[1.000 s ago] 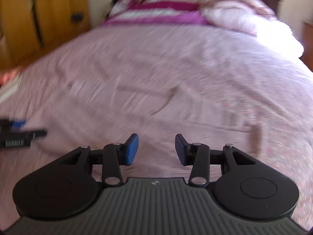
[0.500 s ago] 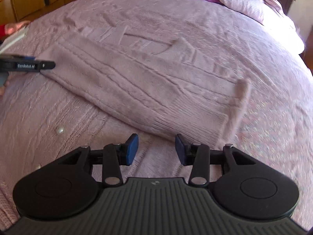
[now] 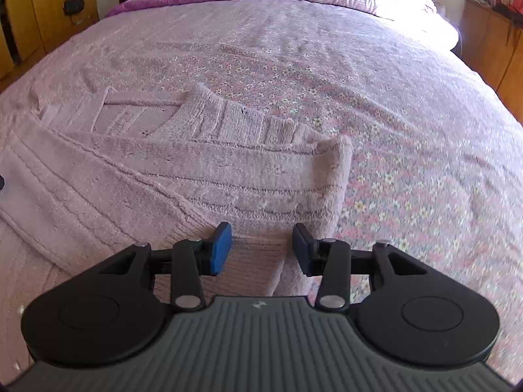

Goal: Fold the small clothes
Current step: 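Grasp the folded edge with the right tool and adjust it flat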

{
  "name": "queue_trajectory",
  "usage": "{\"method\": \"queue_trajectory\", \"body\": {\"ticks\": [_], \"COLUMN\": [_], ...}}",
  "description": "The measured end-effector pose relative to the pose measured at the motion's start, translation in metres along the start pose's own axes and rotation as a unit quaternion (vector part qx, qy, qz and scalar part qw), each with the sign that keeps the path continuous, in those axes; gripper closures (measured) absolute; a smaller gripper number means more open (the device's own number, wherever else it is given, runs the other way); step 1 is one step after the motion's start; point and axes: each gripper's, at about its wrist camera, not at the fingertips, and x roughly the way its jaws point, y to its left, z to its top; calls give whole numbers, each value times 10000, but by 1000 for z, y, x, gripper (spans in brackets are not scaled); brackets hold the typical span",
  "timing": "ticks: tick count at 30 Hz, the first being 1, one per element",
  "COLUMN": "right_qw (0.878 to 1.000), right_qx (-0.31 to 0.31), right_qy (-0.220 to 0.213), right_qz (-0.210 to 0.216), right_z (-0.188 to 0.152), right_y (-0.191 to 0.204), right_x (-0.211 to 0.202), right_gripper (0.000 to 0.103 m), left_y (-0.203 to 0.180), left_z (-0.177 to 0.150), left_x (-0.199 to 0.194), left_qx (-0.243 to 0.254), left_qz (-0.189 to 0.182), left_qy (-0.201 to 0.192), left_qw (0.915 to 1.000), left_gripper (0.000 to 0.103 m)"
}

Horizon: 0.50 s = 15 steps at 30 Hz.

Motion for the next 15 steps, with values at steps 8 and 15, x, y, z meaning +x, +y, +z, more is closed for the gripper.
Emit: {"method": "queue_trajectory", "body": {"ticks": [8, 15], "right_qw": [9986, 9899], "right_qx": [-433, -625], "right_qy": [-304, -1176], "right_qz": [-3, -496], "right_z": [0, 28], "right_y": [22, 31], "right_x": [-23, -47], "right_gripper": [96, 96], "left_y": [-7, -23], "left_z": [4, 11], "left_x": [5, 18], "left_qx": [-84, 35], "left_qz": [-167, -109], "left_qy": [-217, -507], "left_qw": [9996, 9986], "left_gripper": [38, 38]}}
